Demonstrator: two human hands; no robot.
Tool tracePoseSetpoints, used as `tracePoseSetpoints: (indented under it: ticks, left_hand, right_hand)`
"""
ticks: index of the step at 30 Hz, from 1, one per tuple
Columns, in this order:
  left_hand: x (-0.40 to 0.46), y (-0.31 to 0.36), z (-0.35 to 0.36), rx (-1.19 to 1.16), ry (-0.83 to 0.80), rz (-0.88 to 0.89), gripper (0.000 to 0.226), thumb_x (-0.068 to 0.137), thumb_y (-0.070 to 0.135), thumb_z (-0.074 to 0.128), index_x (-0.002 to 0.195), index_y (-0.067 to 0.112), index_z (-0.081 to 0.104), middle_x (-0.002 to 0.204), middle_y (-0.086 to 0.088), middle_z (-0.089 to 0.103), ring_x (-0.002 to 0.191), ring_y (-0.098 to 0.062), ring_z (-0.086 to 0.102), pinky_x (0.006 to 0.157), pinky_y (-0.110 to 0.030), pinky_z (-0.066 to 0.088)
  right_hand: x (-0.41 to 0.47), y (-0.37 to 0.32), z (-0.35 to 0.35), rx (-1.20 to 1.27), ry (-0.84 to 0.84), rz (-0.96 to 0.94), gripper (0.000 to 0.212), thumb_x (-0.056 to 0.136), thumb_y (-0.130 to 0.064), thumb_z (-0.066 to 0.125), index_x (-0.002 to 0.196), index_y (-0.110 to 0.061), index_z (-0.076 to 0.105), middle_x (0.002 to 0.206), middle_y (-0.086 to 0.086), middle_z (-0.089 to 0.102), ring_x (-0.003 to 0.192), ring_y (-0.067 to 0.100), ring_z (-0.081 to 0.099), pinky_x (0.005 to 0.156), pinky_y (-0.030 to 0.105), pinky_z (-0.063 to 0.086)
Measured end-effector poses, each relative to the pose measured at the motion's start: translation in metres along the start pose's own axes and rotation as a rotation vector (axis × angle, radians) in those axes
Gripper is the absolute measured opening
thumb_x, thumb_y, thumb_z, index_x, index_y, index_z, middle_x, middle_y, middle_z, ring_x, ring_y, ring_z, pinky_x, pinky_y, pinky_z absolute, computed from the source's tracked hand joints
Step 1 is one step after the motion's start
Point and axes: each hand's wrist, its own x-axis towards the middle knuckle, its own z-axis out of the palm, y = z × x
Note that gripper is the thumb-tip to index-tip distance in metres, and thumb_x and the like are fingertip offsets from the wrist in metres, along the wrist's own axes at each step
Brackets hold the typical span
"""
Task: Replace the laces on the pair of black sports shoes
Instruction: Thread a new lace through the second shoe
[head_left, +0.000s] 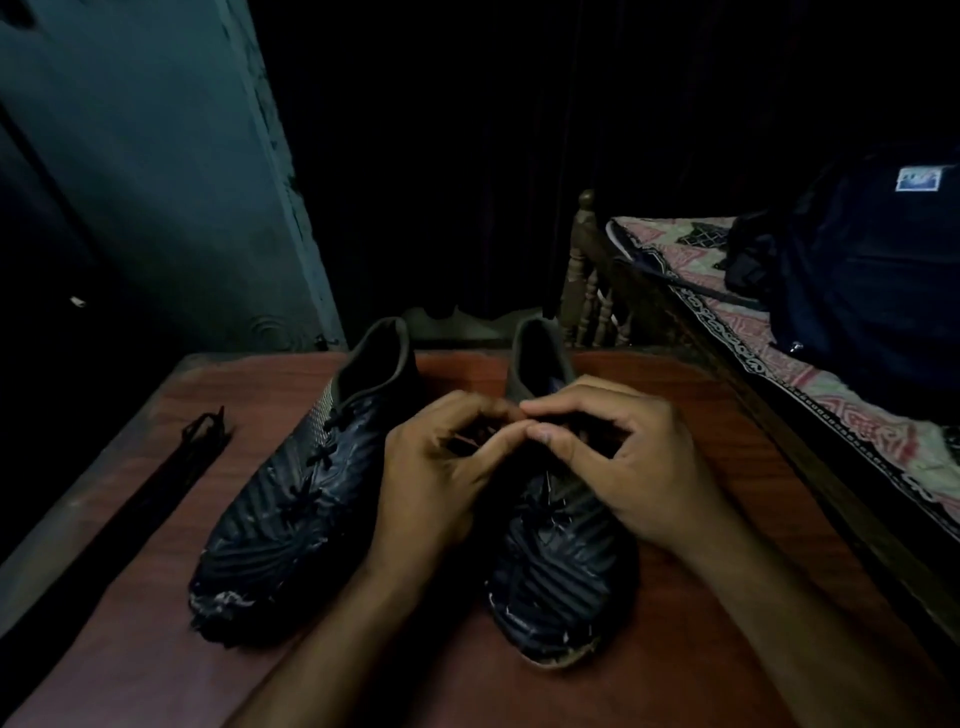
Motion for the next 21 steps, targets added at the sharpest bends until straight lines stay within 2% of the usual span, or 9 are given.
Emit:
tracePoseSetpoints:
  ticks: [2,4,6,8,11,14,17,21]
  left_hand:
    - [0.002,-0.003,0.0,0.042,-0.02,0.037,0.008,0.091,0.022,0.078,0.1,0.022,0.079,0.095,0.011,0.074,0.086,-0.012,0.072,0.07,-0.028,0.057]
    - [0.003,-0.008,-0.001,0.101,-0.045,0.077,0.025,0.096,0.015,0.073,0.119,0.023,0.075,0.109,0.013,0.069,0.096,-0.012,0.068,0.079,-0.026,0.056]
    - [0.005,-0.014,-0.001,0.233,-0.103,0.124,0.046,0.099,0.011,0.065,0.142,0.027,0.059,0.132,0.013,0.06,0.11,-0.012,0.06,0.093,-0.027,0.052]
    - [0.005,-0.017,0.0,0.373,-0.21,0.165,0.061,0.099,0.01,0.057,0.154,0.03,0.043,0.153,0.013,0.046,0.125,-0.012,0.05,0.106,-0.027,0.042]
    - [0.006,-0.018,0.002,0.452,-0.291,0.2,0.053,0.1,0.018,0.049,0.152,0.031,0.046,0.154,0.016,0.044,0.124,-0.01,0.046,0.104,-0.022,0.039]
    - [0.006,-0.019,-0.001,0.432,-0.277,0.167,0.042,0.102,0.019,0.055,0.143,0.031,0.056,0.142,0.016,0.047,0.122,-0.008,0.048,0.101,-0.027,0.046]
    - [0.006,-0.019,-0.003,0.307,-0.239,0.109,0.029,0.1,0.019,0.064,0.128,0.026,0.064,0.133,0.016,0.051,0.12,-0.01,0.056,0.096,-0.036,0.055]
    - [0.007,-0.015,-0.003,0.273,-0.183,0.124,0.019,0.096,0.021,0.072,0.115,0.022,0.068,0.123,0.015,0.058,0.111,-0.004,0.06,0.091,-0.023,0.053]
  right_hand:
    - [0.003,0.003,-0.005,0.086,0.011,0.042,0.014,0.089,-0.019,0.075,0.102,-0.022,0.078,0.1,-0.011,0.073,0.098,0.012,0.07,0.083,0.033,0.056]
    - [0.005,0.007,-0.01,0.164,0.056,0.099,0.019,0.09,-0.008,0.073,0.102,-0.022,0.078,0.097,-0.007,0.074,0.091,0.012,0.071,0.077,0.03,0.056]
    - [0.007,0.007,-0.015,0.251,0.12,0.175,0.029,0.093,-0.001,0.067,0.107,-0.024,0.075,0.093,-0.004,0.072,0.08,0.01,0.069,0.069,0.024,0.055]
    - [0.009,0.007,-0.016,0.244,0.128,0.202,0.032,0.096,0.001,0.061,0.108,-0.025,0.074,0.095,-0.003,0.069,0.079,0.013,0.067,0.068,0.023,0.055]
    - [0.009,0.007,-0.012,0.134,0.1,0.188,0.027,0.095,-0.001,0.064,0.101,-0.023,0.077,0.098,-0.003,0.068,0.084,0.011,0.068,0.07,0.019,0.054]
    - [0.006,0.007,-0.01,0.065,0.085,0.203,0.016,0.088,-0.008,0.075,0.093,-0.023,0.078,0.095,-0.009,0.069,0.084,0.007,0.068,0.068,0.016,0.05]
    - [0.004,0.008,-0.007,-0.031,0.058,0.217,0.012,0.089,-0.015,0.075,0.086,-0.027,0.074,0.091,-0.011,0.067,0.086,0.009,0.066,0.068,0.031,0.054]
    - [0.003,0.006,-0.007,-0.029,0.053,0.271,0.015,0.091,-0.017,0.072,0.085,-0.03,0.071,0.084,-0.012,0.071,0.077,0.012,0.068,0.072,0.041,0.055]
